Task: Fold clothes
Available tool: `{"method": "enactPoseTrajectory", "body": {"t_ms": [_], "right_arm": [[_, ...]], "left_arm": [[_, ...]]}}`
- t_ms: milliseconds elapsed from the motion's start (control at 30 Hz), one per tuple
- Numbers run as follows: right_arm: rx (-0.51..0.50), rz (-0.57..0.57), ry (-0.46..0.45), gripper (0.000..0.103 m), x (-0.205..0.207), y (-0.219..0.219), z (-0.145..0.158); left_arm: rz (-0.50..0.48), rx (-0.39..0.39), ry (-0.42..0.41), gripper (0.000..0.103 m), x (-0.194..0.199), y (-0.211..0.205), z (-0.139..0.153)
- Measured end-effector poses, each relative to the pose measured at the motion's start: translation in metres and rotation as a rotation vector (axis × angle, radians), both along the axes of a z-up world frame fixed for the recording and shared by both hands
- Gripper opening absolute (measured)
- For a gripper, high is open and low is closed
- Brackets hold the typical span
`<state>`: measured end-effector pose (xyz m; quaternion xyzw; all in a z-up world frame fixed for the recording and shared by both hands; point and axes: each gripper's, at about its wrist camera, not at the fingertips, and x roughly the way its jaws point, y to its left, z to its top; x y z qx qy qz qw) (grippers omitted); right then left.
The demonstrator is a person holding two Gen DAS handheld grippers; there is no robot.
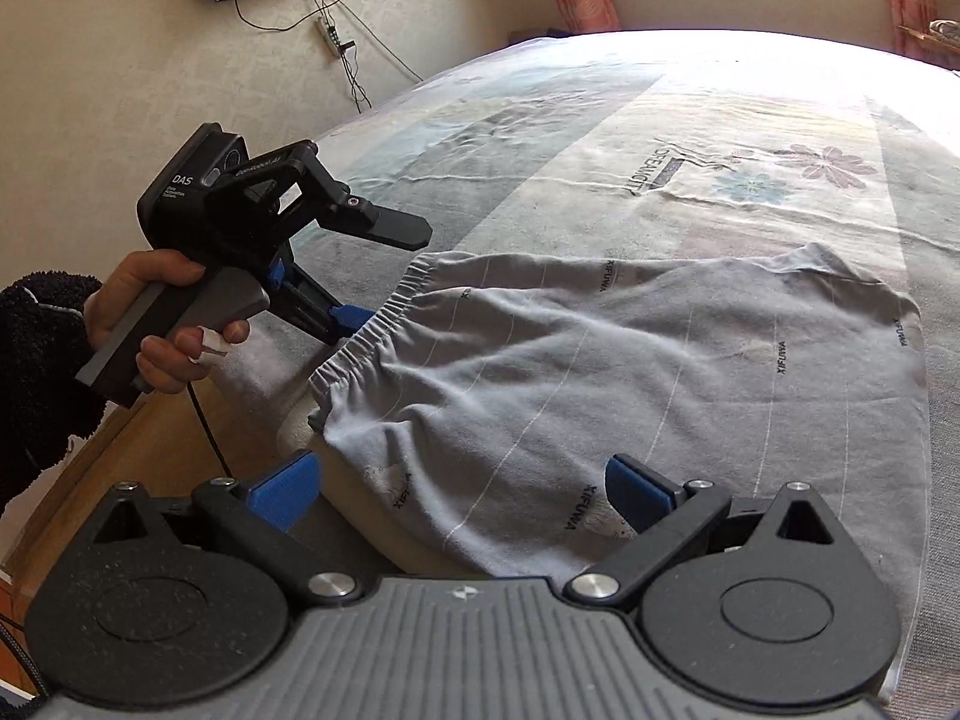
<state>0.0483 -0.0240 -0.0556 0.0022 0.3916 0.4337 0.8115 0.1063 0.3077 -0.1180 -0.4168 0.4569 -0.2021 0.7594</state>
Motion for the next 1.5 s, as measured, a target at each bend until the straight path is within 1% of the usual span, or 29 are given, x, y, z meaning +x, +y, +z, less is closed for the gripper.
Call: {"method": "enactPoseTrajectory", "body": {"t_ms": [100,133,300,400,467,533,600,733,767,867,933,967,1100,1167,1233,1333,1400,1500], "right_arm": [[0.01,-0.01,-0.014,0.103,0.001,-0.005,0.005],[0.008,-0.009,-0.022,0.103,0.001,-0.006,0.007],[0.005,-0.022,-0.039,0.103,0.002,-0.015,0.012],[0.017,-0.052,-0.039,0.103,0.005,-0.022,0.014],[0.021,-0.071,-0.046,0.103,0.005,-0.026,0.017],[0.022,-0.09,-0.054,0.103,0.007,-0.031,0.018],[0.03,-0.108,-0.053,0.103,0.008,-0.035,0.019],[0.058,-0.115,-0.035,0.103,0.011,-0.038,0.02],[0.056,-0.114,-0.038,0.103,0.01,-0.036,0.021],[0.052,-0.095,-0.054,0.103,0.004,-0.033,0.024],[0.049,-0.091,-0.067,0.103,0.001,-0.034,0.026],[0.048,-0.093,-0.072,0.103,0.0,-0.035,0.027],[0.051,-0.11,-0.068,0.103,0.0,-0.038,0.027],[0.042,-0.105,-0.075,0.103,0.0,-0.036,0.027],[0.021,-0.077,-0.085,0.103,-0.001,-0.026,0.025],[-0.02,-0.028,-0.117,0.103,-0.007,-0.007,0.022],[-0.06,0.007,-0.152,0.103,-0.013,0.007,0.02],[-0.135,0.069,-0.238,0.103,-0.022,0.036,0.018]], "left_arm": [[-0.01,-0.066,0.031,0.102,-0.017,0.005,-0.006],[-0.006,-0.076,0.035,0.102,-0.022,0.006,-0.007],[0.004,-0.083,0.02,0.102,-0.016,0.005,-0.008],[0.006,-0.059,-0.014,0.102,0.001,0.0,-0.006],[0.0,-0.051,-0.021,0.102,0.002,-0.002,-0.005],[-0.024,-0.081,-0.015,0.102,-0.006,0.0,-0.007],[-0.023,-0.127,-0.007,0.102,-0.02,0.005,-0.013],[0.013,-0.156,-0.018,0.102,-0.025,0.008,-0.015],[0.013,-0.155,-0.02,0.102,-0.021,0.007,-0.015],[-0.004,-0.11,-0.038,0.102,-0.006,0.001,-0.011],[0.007,-0.088,-0.036,0.102,0.001,-0.001,-0.008],[0.005,-0.077,-0.032,0.102,0.002,-0.003,-0.007],[-0.029,-0.079,-0.018,0.102,-0.005,-0.004,-0.006],[-0.007,-0.116,0.001,0.102,-0.013,0.0,-0.009],[0.014,-0.142,0.012,0.102,-0.018,0.003,-0.011],[0.016,-0.147,0.013,0.102,-0.022,0.002,-0.012],[0.021,-0.144,0.03,0.102,-0.022,0.001,-0.01],[0.03,-0.172,0.036,0.102,-0.019,0.0,-0.003]]}}
